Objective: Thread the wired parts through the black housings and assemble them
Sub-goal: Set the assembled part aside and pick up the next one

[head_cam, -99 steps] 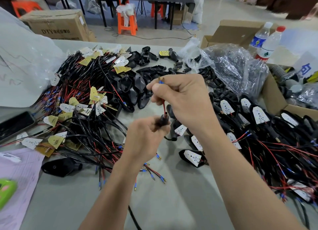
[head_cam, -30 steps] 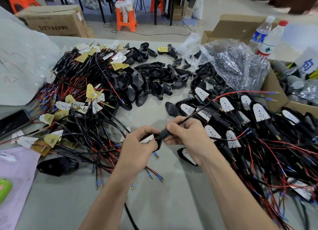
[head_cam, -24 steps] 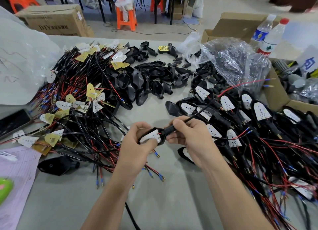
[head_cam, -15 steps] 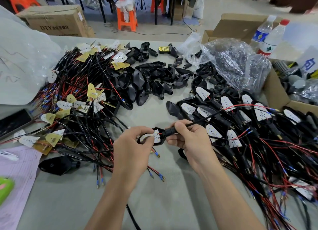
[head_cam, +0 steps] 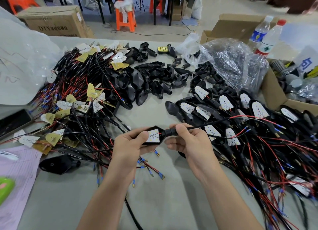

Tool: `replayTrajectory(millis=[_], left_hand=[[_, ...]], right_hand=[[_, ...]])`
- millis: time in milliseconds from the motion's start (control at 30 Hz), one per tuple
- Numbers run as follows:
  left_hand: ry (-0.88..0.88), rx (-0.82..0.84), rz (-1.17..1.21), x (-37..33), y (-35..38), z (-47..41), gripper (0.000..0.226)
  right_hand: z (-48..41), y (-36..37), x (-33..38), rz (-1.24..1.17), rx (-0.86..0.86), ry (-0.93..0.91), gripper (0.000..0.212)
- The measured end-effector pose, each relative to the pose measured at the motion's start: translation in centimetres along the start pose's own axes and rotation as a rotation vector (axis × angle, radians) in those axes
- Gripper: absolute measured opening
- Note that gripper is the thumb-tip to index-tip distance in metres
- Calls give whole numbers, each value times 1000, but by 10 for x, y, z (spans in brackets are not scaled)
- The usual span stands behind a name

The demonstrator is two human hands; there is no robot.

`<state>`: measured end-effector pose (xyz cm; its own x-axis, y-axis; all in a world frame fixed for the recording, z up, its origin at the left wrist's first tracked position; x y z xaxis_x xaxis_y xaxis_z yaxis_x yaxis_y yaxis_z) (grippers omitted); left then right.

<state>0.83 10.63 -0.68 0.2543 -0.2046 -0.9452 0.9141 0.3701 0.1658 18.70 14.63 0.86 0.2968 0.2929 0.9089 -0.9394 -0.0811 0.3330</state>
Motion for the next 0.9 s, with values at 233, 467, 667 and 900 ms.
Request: replayTrajectory(millis=[233,467,667,900], left_hand=[[28,185,-153,-6,16,0,27],[-40,376,38,-6,89,-4,32],[-12,396,-47,-5,111,-6,32],[-39,255,-161,3,93,-14,25]], right_hand=[[75,-8,80,1035,-270,-671,16],[63,-48,79,1231,-282,-420,32],[30,-137,128,1064,-638,-449,32],[8,-143,117,1119,-636,-464,56]])
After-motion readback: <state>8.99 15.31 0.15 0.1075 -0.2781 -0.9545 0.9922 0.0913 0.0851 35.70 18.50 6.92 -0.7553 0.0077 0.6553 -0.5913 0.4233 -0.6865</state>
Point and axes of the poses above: each hand's wrist, its own z-axis away from the middle knuckle, its own y-axis out of the palm, x = y × z, the point moved 9 cm from there along -z, towards the middle knuckle, and after that the axes turned 6 degrees about -z, right-handed, at the moved point
